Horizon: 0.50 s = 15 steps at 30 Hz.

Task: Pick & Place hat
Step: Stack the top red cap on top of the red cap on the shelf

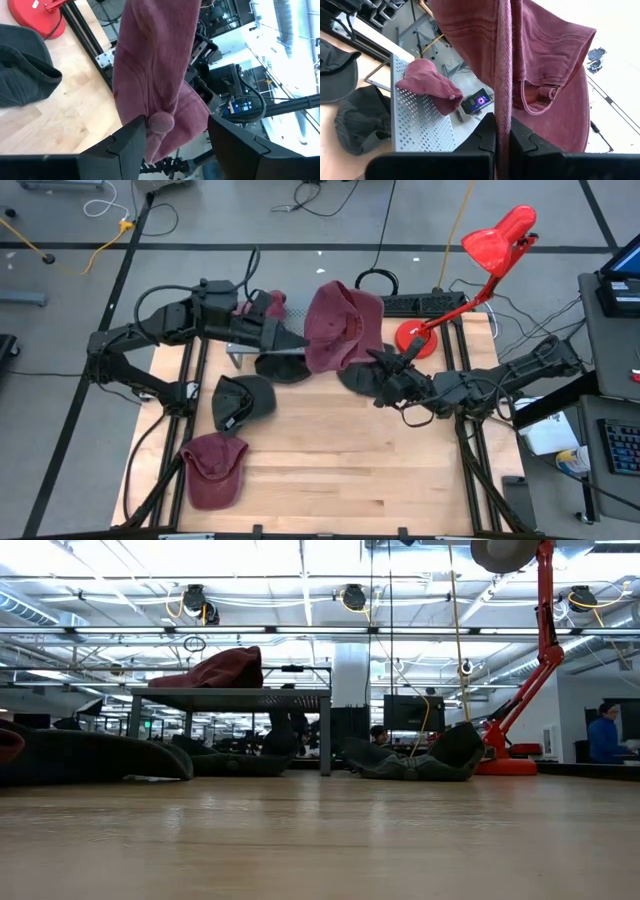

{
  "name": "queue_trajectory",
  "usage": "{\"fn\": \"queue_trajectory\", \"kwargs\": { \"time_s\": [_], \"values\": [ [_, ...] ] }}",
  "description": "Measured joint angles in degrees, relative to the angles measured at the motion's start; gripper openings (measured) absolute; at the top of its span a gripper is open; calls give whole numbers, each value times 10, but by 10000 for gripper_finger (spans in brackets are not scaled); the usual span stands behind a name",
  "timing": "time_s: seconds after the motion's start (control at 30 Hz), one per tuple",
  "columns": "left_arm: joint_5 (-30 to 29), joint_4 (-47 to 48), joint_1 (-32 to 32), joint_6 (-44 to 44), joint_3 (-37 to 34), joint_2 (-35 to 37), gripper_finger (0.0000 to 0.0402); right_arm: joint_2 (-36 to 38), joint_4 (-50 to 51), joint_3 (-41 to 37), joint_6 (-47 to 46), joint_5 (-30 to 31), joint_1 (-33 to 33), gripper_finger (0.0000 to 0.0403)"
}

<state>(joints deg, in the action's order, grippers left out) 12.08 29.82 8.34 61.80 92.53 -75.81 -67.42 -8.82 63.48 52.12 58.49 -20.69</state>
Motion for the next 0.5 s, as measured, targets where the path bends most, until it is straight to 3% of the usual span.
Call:
{"fn": "queue_trajectory", "kwargs": {
  "time_s": [0.27, 0.5],
  "values": [
    [-19, 1, 0, 18, 0, 0, 208, 2, -1, 0, 0, -17, 0, 4],
    [-21, 4, 0, 33, 0, 0, 112, 4, -2, 0, -3, -16, 0, 4]
  ]
}}
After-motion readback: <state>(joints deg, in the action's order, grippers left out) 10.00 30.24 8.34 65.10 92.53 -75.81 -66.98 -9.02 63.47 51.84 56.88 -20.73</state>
